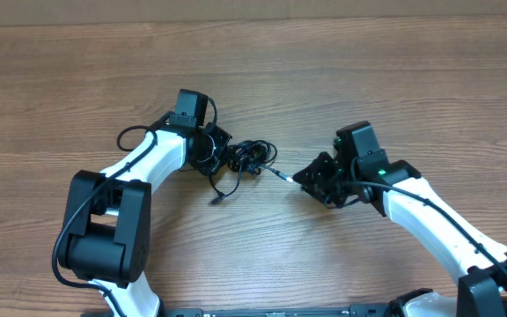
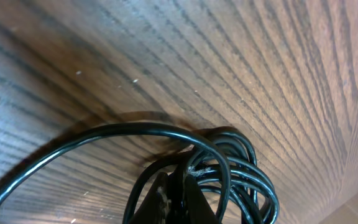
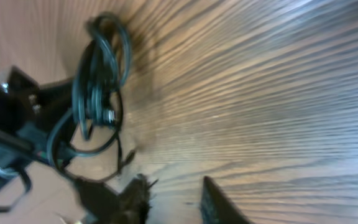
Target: Untangle cables
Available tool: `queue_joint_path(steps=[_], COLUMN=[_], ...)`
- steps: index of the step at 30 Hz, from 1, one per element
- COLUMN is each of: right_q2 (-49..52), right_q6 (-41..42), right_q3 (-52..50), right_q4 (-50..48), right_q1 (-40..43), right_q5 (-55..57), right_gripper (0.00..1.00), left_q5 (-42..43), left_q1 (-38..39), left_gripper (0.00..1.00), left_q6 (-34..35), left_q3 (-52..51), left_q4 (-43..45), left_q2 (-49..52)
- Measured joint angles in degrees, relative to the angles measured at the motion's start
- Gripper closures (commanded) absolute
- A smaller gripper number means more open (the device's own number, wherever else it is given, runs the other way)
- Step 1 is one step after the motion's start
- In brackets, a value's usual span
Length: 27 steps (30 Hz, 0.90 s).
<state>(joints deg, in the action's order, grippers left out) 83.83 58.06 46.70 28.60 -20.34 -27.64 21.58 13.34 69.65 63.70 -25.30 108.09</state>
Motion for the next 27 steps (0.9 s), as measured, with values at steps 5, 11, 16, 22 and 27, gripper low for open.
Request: queue_joint_path(steps=[5, 11, 16, 22, 27], right_q2=[0.00, 0.00, 0.02, 2.10, 5.44], right_q6=[6.47, 20.11, 28.55, 32.94, 36.44], right_q3=[0.00, 0.00, 0.00, 0.02, 0.00], right_q4=[0.74, -0.74, -7.06, -13.77, -14.60], right_q1=[-0.70, -6.12, -10.51, -13.40, -13.46], right_q5=[-0.17, 3.82, 8.70, 15.15, 17.70], right_gripper=[0.62, 0.64, 0.63, 0.63, 0.63], left_q5=[0.00, -0.02, 0.07, 0.70, 1.31], left_q1=[0.00, 0.00, 0.00, -0.11, -0.26], left_gripper=[0.96, 0.96, 0.96, 0.96, 0.96], left_q6=[2.32, 3.74, 3.93, 3.93, 3.93], left_q3=[0.11, 0.11, 0.11, 0.11, 0.11], left_q4=[-0.48, -1.31, -1.36, -1.29, -1.29], left_q2=[-0.07, -0.31, -0.33, -0.31, -0.31])
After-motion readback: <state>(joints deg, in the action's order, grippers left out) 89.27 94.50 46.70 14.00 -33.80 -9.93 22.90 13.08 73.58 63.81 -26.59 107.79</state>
